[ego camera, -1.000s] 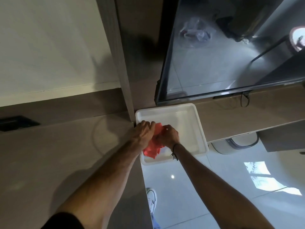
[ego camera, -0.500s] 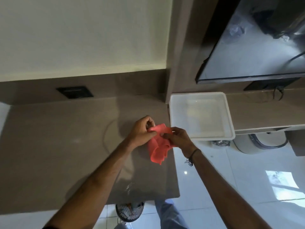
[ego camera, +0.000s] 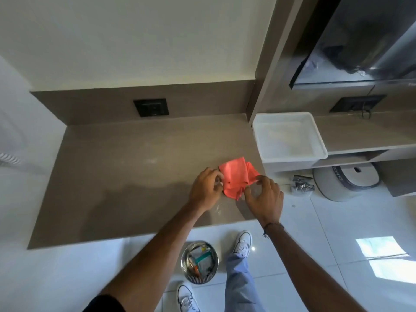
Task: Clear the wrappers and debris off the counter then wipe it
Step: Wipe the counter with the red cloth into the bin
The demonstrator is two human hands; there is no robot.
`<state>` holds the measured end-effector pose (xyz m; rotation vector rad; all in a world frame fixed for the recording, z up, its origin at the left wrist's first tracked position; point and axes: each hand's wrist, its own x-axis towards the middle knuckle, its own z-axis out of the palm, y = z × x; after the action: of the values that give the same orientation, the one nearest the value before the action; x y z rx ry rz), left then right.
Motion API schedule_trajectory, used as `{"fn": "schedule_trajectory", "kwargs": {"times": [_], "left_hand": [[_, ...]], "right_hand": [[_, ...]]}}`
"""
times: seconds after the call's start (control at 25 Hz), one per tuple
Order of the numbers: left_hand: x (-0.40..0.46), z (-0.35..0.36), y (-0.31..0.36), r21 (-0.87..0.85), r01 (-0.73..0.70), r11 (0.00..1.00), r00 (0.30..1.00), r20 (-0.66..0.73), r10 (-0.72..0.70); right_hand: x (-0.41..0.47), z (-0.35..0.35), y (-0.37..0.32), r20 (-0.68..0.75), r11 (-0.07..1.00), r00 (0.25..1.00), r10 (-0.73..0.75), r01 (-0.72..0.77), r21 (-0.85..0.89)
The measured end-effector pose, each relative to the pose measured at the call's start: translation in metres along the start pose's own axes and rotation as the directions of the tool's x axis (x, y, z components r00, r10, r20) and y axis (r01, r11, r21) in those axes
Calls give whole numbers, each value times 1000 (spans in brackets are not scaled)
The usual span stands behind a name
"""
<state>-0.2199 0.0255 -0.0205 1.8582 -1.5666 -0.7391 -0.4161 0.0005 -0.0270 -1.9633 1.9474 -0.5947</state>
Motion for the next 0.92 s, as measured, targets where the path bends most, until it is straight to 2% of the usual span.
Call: {"fn": "schedule_trajectory", "kwargs": {"times": [0.12,0.28,0.4,0.48,0.56,0.68,0.76,0.84,0.92], "left_hand": [[-60,-10,-13,-1,-23,1000,1000,14,23],[-136,2,-45,54,-36,998,999,-18,37],[-181,32,-83,94,110,989,992,48,-115],[-198,60,-119,31,290,957,954,66,-291],[-209,93,-165,-45,517,855,855,54,-515],[-222,143,-239,-64,770,635,638,96,-764],[-231,188,-289,11,847,532,520,198,-831],[-236,224,-329,86,852,517,471,305,-828],[-239,258,-362,125,859,497,442,311,-841]], "right_hand": [[-66,5,-1,-43,996,998,-48,51,75],[-136,32,6,153,995,986,-72,61,77],[-177,66,25,386,999,922,-28,8,53],[-192,94,43,516,998,855,42,-57,13],[-202,135,68,602,987,785,149,-150,-49],[-210,203,111,669,911,646,368,-393,-121],[-221,262,152,697,868,556,453,-454,-203],[-228,311,184,722,865,505,474,-421,-274],[-236,354,209,723,864,494,483,-404,-301]]}}
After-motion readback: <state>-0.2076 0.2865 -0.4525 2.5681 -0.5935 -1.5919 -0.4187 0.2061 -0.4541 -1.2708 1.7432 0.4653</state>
